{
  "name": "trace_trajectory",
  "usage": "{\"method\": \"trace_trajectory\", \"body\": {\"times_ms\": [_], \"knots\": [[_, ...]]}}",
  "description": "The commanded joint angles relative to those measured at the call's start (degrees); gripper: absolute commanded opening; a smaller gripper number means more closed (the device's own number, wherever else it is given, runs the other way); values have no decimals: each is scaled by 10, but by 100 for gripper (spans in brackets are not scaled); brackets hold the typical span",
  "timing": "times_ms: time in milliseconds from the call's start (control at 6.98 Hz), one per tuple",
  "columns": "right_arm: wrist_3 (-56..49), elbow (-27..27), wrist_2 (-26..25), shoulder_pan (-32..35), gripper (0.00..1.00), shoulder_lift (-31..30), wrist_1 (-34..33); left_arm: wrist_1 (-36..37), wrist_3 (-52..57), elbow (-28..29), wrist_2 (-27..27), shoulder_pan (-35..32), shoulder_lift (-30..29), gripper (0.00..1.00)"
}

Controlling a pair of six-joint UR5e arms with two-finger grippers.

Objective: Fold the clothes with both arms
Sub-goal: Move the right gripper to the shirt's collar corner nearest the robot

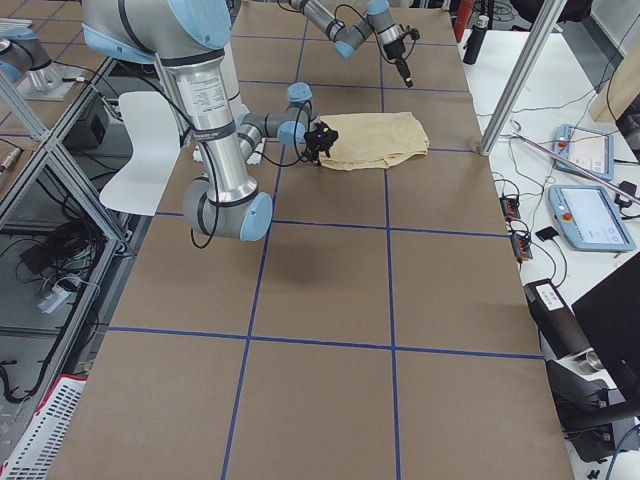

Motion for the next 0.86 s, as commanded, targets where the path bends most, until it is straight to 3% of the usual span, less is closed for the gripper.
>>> {"method": "trace_trajectory", "body": {"times_ms": [0, 716], "knots": [[4, 4, 0, -1, 0, 5, 1, 0, -15, -2, 0, 1, 0, 61], [5, 28, -1, -2, 0, -2, -1, 0, -37, -18, -2, 3, 0, 61]]}}
